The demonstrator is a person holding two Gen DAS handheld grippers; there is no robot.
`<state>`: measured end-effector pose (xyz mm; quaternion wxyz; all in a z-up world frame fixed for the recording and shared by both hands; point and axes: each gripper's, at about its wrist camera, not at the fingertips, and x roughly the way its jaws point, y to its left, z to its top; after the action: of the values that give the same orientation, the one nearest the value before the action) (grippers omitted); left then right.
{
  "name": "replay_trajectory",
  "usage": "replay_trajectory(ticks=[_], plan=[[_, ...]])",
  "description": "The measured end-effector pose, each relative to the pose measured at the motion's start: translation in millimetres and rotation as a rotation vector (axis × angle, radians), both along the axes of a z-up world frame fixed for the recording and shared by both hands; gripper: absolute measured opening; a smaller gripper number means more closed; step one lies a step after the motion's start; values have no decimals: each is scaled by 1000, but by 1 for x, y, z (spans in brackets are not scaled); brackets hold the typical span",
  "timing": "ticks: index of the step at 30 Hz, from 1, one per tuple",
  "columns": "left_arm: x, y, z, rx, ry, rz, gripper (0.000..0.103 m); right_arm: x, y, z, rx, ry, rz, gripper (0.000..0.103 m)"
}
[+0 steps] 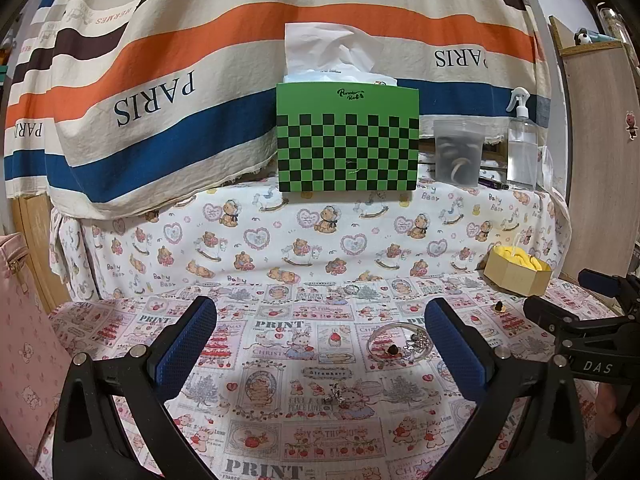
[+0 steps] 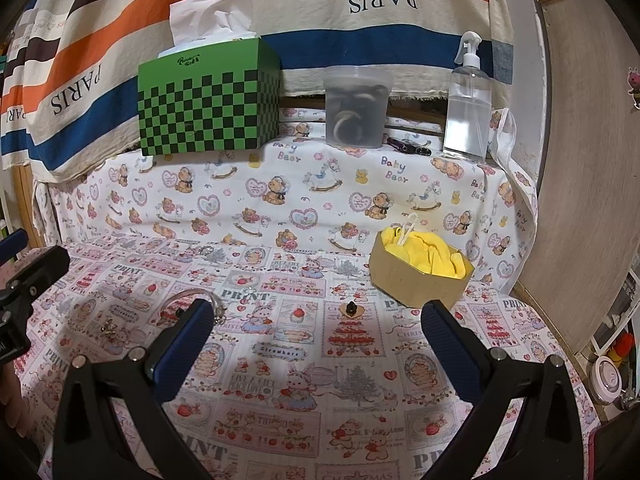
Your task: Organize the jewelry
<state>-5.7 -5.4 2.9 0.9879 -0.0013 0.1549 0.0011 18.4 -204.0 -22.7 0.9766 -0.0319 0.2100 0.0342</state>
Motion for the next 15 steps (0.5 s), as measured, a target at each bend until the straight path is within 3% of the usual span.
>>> replay_trajectory(ticks=[15], plan=[[-2, 1, -1, -1, 0, 0, 103, 0, 0, 0, -2, 0, 0, 103]])
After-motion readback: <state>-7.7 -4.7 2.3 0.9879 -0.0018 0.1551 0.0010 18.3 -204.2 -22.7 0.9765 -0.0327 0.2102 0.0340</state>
